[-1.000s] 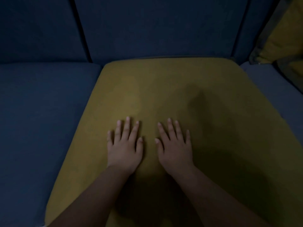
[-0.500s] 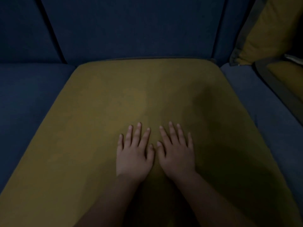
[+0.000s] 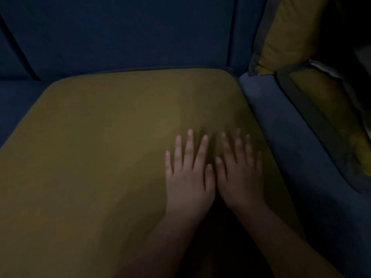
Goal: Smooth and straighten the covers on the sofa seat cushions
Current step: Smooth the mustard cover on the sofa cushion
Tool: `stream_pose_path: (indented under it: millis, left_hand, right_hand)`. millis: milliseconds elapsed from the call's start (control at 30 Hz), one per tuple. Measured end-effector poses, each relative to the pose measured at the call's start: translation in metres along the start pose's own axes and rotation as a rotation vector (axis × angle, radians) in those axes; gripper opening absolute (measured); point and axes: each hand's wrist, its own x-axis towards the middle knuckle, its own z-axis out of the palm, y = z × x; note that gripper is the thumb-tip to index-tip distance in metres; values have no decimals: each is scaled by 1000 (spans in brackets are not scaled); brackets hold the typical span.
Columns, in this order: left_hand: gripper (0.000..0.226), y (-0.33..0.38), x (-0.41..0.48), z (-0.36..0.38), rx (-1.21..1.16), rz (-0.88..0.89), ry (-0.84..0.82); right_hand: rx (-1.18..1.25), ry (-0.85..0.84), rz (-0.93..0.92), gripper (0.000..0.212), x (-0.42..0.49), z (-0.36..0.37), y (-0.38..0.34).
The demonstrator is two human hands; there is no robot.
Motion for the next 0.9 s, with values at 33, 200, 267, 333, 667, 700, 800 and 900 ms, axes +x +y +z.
stream_pose_path:
  millis: [33, 200, 267, 333, 667, 700, 800, 900]
  left_hand:
    - [59, 1, -1, 12, 55, 9, -58]
    - [57, -1, -4, 44, 204, -8, -163]
    - [59, 1, -3, 40, 223, -4, -179]
    - [66, 7, 1, 31, 199, -29, -245]
    - [56, 73, -23, 31, 43, 161, -64]
    - [56, 66, -31, 40, 66, 160, -106]
    - [55, 51, -43, 54, 105, 157, -168]
    - [55, 54, -41, 52, 108, 162, -162]
  right_hand:
    - [-33, -53, 12, 67, -2, 8, 10]
    - [-22, -119, 12, 60, -6, 24, 23]
    - [-1, -133, 7, 64, -5, 18, 23]
    - [2, -143, -14, 74, -4, 9, 26]
    - [94, 26, 142, 59, -51, -11, 73]
    - [79, -32, 153, 61, -60, 0, 75]
    - [57, -131, 202, 67, -71, 15, 76]
    - [57, -107, 196, 71, -73, 11, 75]
